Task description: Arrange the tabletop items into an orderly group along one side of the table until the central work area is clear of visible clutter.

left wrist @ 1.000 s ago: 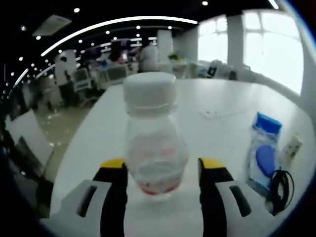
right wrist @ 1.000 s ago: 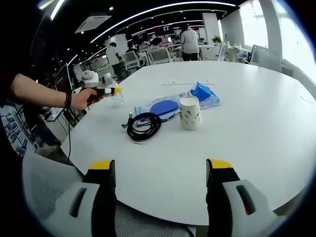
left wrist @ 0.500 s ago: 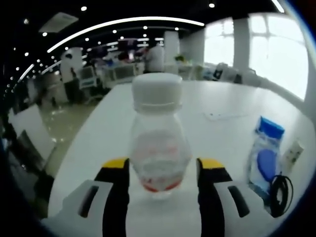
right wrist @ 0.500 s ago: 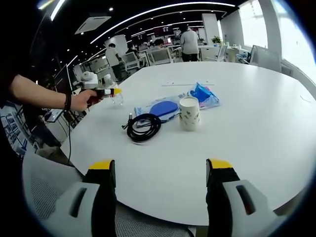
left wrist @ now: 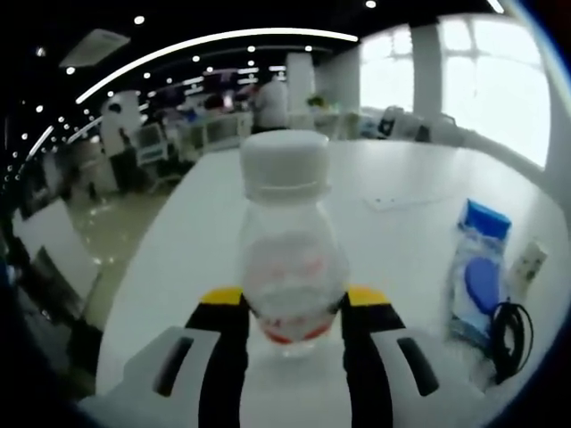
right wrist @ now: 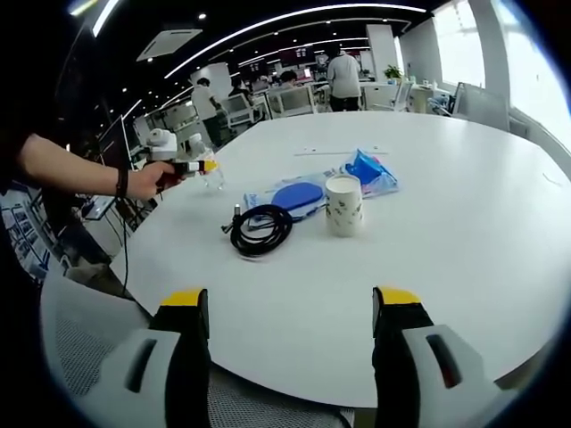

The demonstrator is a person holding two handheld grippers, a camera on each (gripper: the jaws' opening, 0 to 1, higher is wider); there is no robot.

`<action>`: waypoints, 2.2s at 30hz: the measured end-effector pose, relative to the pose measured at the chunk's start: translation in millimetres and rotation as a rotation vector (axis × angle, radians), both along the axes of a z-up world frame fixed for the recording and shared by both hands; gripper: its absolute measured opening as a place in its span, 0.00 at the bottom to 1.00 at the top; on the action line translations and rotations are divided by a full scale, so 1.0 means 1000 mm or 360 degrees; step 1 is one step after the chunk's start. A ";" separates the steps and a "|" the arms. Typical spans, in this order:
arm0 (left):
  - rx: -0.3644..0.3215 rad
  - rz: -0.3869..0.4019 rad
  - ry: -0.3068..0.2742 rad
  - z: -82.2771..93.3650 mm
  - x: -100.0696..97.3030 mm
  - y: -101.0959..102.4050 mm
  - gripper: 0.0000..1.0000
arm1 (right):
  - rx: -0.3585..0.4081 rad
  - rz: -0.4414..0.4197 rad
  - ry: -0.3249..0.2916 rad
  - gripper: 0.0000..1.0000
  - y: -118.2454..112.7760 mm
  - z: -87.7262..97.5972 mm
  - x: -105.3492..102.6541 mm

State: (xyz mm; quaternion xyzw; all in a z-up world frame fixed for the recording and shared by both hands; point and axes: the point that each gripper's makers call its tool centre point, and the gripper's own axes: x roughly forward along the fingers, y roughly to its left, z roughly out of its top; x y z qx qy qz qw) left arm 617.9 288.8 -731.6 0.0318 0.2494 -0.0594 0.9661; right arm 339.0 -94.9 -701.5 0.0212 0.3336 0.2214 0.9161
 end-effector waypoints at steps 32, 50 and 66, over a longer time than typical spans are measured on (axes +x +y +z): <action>-0.0144 -0.0052 0.0046 0.015 -0.047 -0.020 0.61 | 0.0031 0.0051 -0.0011 0.74 0.007 0.004 0.000; -0.0186 -0.0029 0.0064 0.019 -0.107 -0.026 0.64 | 0.0046 0.0121 -0.0041 0.74 0.014 0.008 -0.002; -0.0324 -0.0073 0.0093 0.025 -0.154 -0.053 0.75 | 0.0056 0.0155 -0.0019 0.74 0.017 0.006 -0.004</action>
